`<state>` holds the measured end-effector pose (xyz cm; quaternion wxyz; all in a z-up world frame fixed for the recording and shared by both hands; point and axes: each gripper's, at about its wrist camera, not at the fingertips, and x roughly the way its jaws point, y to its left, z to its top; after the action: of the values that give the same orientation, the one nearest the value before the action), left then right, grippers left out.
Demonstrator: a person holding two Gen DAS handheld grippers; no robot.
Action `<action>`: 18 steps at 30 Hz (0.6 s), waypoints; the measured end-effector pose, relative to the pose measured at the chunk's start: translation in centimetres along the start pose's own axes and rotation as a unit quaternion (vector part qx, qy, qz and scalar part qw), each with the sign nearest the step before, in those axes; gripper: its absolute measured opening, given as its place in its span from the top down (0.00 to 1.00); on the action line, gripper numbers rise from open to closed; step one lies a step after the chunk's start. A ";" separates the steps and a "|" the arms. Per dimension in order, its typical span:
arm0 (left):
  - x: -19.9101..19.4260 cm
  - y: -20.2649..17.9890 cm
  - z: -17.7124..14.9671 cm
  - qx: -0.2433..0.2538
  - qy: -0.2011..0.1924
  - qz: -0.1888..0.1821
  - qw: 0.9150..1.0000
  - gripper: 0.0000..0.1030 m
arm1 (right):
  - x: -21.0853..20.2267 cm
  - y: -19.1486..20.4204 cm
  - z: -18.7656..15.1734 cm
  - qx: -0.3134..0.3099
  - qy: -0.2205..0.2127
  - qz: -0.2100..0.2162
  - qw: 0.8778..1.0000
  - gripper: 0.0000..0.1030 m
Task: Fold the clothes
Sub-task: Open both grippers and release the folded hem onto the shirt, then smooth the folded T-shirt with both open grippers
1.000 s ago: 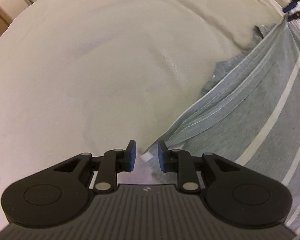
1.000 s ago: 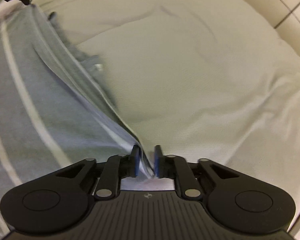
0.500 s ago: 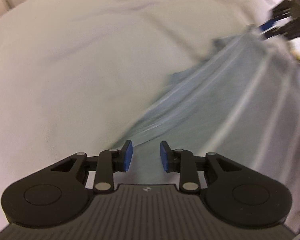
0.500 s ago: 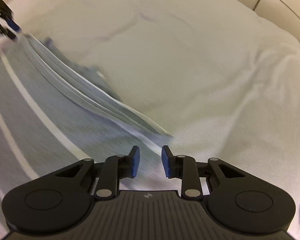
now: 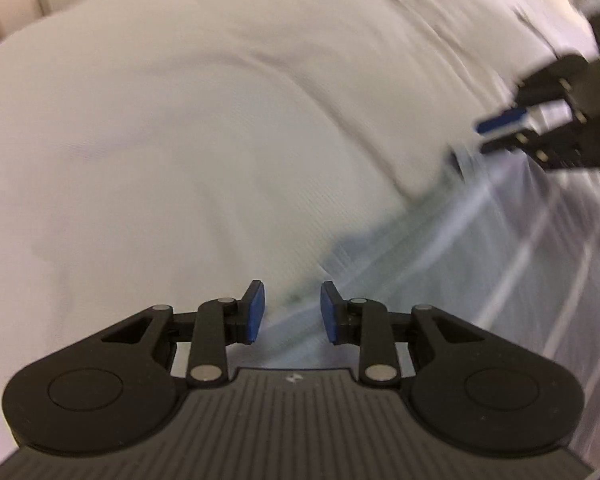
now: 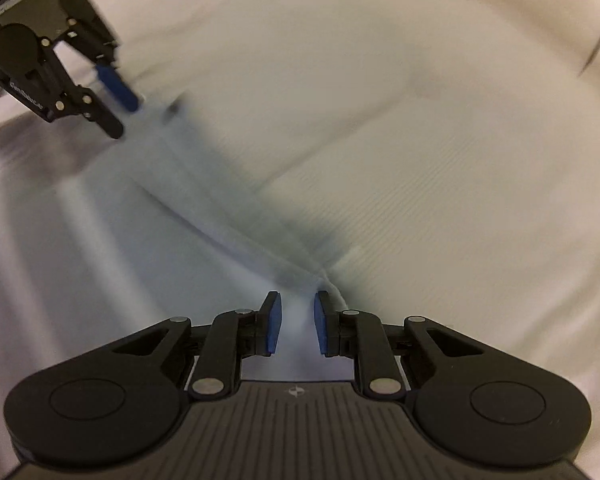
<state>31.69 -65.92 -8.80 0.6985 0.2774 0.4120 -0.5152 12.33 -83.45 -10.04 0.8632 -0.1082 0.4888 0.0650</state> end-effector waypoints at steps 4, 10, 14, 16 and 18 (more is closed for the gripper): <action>-1.9 -1.2 -1.2 0.015 0.000 -0.027 1.000 0.76 | -2.6 -0.5 0.3 0.034 -0.023 -0.002 0.999 0.79; 0.4 -5.2 -3.2 0.093 0.079 -0.108 0.987 0.75 | -2.2 4.4 -0.5 0.005 0.018 0.099 0.995 0.80; 1.8 -4.0 -3.3 0.084 0.059 -0.055 0.993 0.73 | 1.0 7.5 0.5 -0.041 0.042 0.136 0.989 0.81; 1.1 -2.2 -2.7 0.050 0.020 0.006 0.999 0.74 | 2.3 7.8 1.7 -0.046 0.032 0.130 0.990 0.81; -0.2 -0.6 -2.4 0.013 -0.012 0.037 0.999 0.74 | 2.5 7.1 2.8 -0.046 0.000 0.076 0.996 0.81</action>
<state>30.42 -64.07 -9.81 0.7183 0.2952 0.3866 -0.4974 14.44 -75.82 -11.67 0.8499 -0.1105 0.4921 0.1529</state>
